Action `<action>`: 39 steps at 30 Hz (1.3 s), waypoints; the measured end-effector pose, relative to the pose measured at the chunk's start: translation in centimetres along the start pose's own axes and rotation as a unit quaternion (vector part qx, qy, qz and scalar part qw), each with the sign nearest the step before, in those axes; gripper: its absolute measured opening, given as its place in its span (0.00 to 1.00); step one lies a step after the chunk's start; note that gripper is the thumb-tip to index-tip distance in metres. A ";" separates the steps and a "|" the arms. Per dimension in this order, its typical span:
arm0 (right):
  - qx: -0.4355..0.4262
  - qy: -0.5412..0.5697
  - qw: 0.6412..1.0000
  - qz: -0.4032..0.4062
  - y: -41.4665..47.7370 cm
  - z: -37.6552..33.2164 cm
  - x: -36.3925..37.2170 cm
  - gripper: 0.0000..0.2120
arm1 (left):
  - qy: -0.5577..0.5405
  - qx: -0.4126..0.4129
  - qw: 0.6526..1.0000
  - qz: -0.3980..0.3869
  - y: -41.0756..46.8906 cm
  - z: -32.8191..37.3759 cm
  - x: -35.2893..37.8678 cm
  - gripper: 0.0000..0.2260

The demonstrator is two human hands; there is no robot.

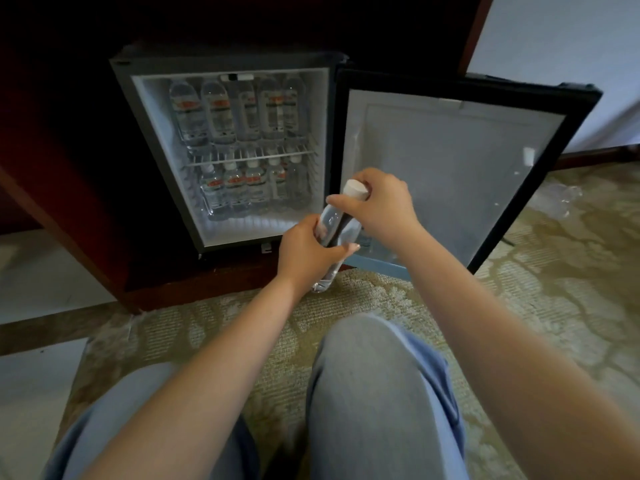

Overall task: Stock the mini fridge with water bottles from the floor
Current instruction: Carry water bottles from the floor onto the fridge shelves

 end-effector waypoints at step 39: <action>0.170 0.099 0.975 0.104 5.3 22.8 0.5 0.13 | 0.328 0.072 0.902 -0.270 12.5 3.2 14.3 0.33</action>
Point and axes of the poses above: each hand's wrist, its own y-axis towards the middle knuckle, its own x-axis out of the palm, z = x × y, the point moved 6 cm from there along y, towards the middle knuckle, and after that the axes turned 5 degrees about -z, right-handed, at the moved point
